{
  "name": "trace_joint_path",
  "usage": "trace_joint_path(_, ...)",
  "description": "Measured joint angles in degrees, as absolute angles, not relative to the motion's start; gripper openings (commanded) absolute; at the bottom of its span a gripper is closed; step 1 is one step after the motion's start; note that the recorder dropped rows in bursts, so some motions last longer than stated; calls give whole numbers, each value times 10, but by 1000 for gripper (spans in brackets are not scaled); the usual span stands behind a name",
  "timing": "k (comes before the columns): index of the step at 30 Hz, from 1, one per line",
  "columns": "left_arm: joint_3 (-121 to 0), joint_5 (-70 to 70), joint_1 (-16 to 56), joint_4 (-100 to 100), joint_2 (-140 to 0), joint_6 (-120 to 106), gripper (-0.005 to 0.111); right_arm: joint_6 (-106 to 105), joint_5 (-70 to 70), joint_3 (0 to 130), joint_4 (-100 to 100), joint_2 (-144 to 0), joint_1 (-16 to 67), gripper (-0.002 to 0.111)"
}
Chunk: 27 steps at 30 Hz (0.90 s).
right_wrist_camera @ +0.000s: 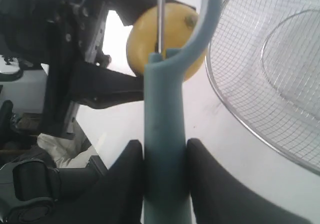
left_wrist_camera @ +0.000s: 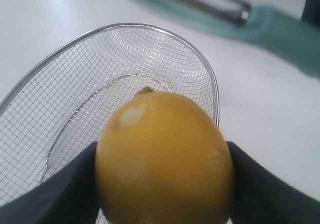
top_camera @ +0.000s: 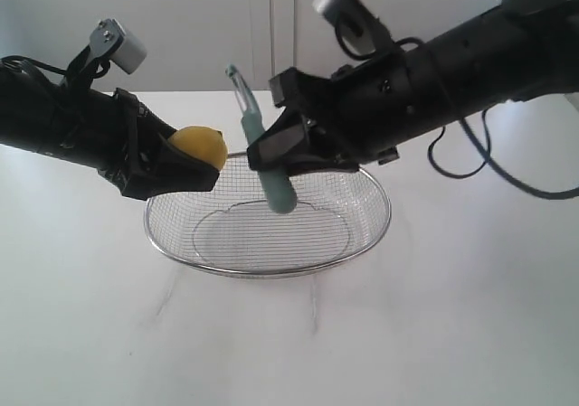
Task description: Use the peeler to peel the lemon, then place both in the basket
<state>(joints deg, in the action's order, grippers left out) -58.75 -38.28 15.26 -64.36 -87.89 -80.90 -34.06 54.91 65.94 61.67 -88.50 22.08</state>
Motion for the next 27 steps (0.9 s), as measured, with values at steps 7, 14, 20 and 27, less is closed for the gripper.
trace_joint_path(7, -588, -383, 153, -644, -879, -809, 0, -332, 548, 662, 573, -808, 177, 0)
trace_joint_path(14, -588, -383, 153, -644, -879, -809, 0, -306, 531, 662, 513, -769, 163, 0)
trace_joint_path(20, -588, -383, 153, -644, -879, -809, 0, -282, 517, 662, 464, -768, 163, 0)
trace_joint_path(27, -588, -383, 153, -644, -879, -809, 0, -248, 504, 662, 417, -788, 163, 0)
